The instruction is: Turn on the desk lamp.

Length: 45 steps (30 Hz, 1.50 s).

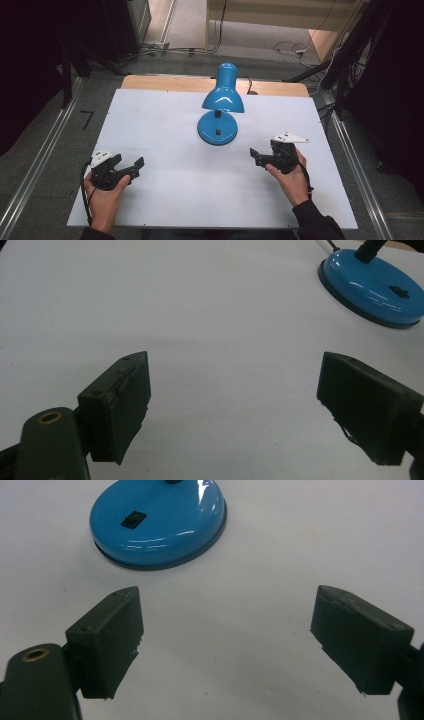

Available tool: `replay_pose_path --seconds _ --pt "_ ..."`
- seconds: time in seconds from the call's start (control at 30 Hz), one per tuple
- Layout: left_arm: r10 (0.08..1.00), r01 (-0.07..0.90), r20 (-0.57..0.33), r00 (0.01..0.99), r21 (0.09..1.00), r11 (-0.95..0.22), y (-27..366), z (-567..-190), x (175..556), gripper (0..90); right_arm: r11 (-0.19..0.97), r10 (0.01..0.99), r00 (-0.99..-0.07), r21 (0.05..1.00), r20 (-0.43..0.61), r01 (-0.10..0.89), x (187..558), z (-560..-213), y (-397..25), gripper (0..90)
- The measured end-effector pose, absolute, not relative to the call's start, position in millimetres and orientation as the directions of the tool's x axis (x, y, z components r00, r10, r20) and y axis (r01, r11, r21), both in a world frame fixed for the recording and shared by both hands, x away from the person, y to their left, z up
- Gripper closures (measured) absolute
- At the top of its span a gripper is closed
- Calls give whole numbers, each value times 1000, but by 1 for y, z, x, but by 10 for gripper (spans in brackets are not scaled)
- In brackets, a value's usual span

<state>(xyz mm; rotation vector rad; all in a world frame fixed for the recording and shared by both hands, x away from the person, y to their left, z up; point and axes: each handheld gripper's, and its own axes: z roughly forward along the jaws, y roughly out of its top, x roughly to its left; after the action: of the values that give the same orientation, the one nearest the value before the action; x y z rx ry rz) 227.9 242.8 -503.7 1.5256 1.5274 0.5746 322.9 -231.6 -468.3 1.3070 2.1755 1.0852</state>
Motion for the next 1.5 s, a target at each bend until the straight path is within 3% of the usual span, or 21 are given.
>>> replay_pose_path --seconds 1.5 --pt "955 555 -261 138 819 143 245 -504 228 148 291 843 -534 776 68 559 348 -468 -190 141"
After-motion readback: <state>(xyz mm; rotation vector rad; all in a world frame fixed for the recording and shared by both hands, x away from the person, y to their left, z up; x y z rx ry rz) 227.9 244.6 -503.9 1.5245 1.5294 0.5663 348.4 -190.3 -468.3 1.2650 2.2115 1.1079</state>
